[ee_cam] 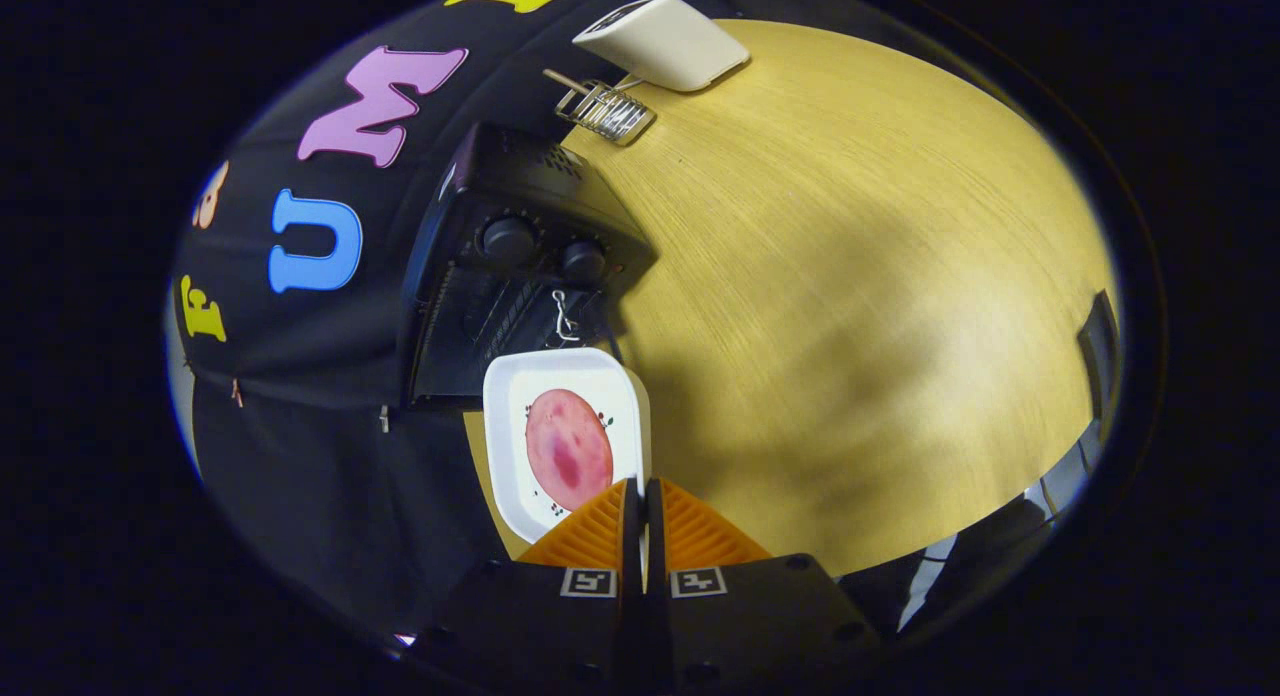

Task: Open the toaster oven, put the food inside, and close the toaster oven door.

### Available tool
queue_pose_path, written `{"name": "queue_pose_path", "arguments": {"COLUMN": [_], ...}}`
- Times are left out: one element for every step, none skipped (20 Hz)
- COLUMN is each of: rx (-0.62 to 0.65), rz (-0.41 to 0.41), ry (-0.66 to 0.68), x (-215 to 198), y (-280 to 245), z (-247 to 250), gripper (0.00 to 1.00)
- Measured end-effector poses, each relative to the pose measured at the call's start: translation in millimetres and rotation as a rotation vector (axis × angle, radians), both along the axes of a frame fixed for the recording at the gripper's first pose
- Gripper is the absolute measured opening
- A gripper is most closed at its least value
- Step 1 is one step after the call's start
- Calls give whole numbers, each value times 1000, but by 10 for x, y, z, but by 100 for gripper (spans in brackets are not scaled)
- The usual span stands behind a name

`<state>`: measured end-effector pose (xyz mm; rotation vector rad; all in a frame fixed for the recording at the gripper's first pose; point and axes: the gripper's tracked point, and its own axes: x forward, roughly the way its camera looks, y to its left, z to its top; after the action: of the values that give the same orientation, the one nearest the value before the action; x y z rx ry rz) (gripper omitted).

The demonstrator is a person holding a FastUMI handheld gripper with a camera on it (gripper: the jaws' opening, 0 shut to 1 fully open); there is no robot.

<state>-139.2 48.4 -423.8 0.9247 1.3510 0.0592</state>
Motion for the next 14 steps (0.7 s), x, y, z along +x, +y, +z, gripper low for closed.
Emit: {"name": "queue_pose_path", "arguments": {"rx": [-1,-5,-13,-25,-36,-41,-43,-38,-29,-25,-28,-34,-41,-51], "rz": [-23,-47,-73,-108,-148,-188,-229,-275,-321,-374,-425,-476,-519,-560], "ry": [9,14,15,15,21,29,36,41,50,62,72,77,80,81], "x": [27,66,116,214,252,321,380,465,528,590,662,729,792,852], "y": [136,264,370,484,559,649,758,853,932,994,1038,1073,1101,1118], "z": [-17,-35,-62,-83,-111,-130,-152,-163,-177,-184,-216,-252,-278,-310], "gripper": [5,5,5,5,5,5,5,5,5,5,5,5,5,5]}}
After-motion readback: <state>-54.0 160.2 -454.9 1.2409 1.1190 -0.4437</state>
